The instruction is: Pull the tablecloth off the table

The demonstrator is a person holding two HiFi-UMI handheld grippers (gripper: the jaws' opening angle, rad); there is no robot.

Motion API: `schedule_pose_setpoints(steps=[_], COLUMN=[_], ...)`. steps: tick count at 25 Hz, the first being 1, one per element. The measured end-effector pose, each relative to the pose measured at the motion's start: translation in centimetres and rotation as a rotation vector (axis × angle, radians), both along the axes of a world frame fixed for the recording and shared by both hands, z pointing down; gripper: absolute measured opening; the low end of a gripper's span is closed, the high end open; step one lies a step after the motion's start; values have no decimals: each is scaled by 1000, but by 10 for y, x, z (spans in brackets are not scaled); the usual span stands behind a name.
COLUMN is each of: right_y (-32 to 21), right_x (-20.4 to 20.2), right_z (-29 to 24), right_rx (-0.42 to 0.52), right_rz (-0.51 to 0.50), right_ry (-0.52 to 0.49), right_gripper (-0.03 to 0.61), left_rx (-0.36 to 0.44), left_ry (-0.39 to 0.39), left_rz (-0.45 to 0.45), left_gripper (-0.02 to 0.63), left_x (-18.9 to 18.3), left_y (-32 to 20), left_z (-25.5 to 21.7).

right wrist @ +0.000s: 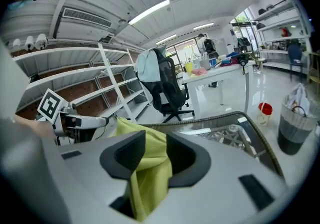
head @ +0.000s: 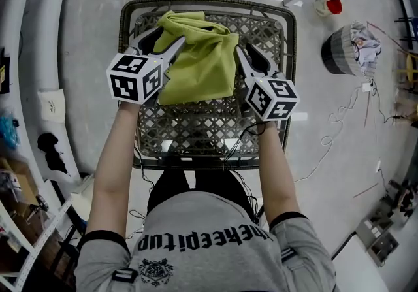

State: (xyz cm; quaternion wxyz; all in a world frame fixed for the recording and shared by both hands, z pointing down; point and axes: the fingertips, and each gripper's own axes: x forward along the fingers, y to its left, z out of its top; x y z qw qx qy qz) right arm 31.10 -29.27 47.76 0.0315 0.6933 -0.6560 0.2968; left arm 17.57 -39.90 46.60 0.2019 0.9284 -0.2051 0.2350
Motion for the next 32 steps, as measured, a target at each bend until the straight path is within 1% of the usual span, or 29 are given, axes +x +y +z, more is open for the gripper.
schedule_pose_setpoints(steps=[2,5,6,8,9,12,13,19,25,32], right_y=[3,7,8,9,9,11,12,18,31,55], right_x=[0,-1,-3,-9,-12,-24,-29,-64,-92,-128], right_z=[-1,-5,-7,-13,-16,-28,-33,-58,-78,-105], right_rx=[6,19,25,37,43,67,78,132,161,196], right_rz=[6,15,13,-1,-10,-45,-61,-145,-182,-196], right_ry=[-6,-9,-10,-9,-7,6,10,32,48,79], right_gripper=[124,124,124,106,90,26,17,11,11,11], left_rx=[44,54,61,85,97,126,134,145,155,158], left_ry=[6,5,0,-16,-24,-32,-28,26,86,151], left_rz=[-5,18,28,42,46,58,64,77,85,120], left_gripper=[256,253,240,187,148,46,36,15,15,15], left_x=[0,0,-1,-4,-5,-8,-9,-17,-30,-52], left_y=[-4,1,4,10,13,23,27,50,77,115], left_z=[-9,-15,-16,-17,-17,-21,-23,-38,-60,-86])
